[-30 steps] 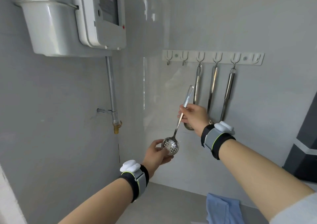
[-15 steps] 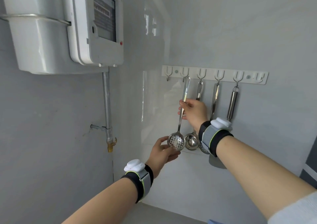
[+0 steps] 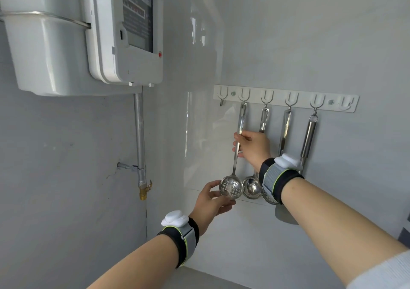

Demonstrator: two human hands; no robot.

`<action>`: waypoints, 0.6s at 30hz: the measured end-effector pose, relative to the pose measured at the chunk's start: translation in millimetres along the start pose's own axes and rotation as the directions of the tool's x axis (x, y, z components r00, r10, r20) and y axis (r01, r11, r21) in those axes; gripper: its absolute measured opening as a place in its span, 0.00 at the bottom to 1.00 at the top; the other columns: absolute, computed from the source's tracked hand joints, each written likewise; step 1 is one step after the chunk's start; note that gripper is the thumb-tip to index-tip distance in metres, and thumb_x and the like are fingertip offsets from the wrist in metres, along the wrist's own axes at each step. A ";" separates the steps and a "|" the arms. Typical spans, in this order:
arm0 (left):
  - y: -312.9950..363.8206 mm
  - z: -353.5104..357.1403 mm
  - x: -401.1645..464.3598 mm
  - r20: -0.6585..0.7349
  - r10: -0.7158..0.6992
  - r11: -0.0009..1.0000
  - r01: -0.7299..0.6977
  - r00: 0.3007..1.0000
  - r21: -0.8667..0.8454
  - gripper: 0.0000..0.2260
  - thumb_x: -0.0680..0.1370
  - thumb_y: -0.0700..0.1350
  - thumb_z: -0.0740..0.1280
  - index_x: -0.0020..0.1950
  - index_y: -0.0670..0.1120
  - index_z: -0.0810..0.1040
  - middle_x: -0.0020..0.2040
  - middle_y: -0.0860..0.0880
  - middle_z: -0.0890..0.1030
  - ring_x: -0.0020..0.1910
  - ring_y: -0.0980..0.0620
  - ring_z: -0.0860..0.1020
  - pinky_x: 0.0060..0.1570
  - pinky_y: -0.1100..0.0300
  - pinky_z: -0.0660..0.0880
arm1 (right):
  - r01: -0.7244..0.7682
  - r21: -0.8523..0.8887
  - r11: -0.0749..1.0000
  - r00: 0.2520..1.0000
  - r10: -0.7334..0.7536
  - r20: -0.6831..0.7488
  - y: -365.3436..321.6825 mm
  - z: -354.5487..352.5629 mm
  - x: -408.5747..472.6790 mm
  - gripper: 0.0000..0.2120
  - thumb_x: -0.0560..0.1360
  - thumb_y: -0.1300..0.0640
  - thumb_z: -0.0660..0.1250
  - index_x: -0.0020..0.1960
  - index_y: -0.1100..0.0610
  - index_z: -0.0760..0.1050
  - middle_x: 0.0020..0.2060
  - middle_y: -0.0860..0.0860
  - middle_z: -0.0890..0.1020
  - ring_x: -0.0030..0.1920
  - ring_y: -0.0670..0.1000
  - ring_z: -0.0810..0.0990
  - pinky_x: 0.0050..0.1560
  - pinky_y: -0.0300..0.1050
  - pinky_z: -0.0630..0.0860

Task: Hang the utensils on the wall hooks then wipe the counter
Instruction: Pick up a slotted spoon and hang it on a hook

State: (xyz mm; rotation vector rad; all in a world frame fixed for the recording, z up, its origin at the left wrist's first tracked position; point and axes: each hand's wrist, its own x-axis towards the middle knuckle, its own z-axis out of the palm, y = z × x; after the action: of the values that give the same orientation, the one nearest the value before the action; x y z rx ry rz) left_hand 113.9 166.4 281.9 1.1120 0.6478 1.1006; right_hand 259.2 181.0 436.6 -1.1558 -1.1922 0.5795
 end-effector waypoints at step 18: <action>-3.1 -12.2 13.0 -0.019 -0.044 0.971 0.048 0.999 0.232 0.29 0.74 0.37 0.74 0.71 0.53 0.70 0.64 0.46 0.79 0.56 0.45 0.85 0.59 0.48 0.81 | 0.094 -0.336 0.937 0.992 -0.116 -0.046 49.5 -8.4 -8.6 0.13 0.77 0.61 0.68 0.61 0.60 0.78 0.51 0.54 0.84 0.52 0.52 0.82 0.56 0.45 0.78</action>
State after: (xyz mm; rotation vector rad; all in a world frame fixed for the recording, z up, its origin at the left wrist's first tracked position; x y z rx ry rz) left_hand 109.3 182.9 276.0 1.2838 0.8258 1.0113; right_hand 274.3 188.3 388.5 -1.3751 -1.3195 0.2597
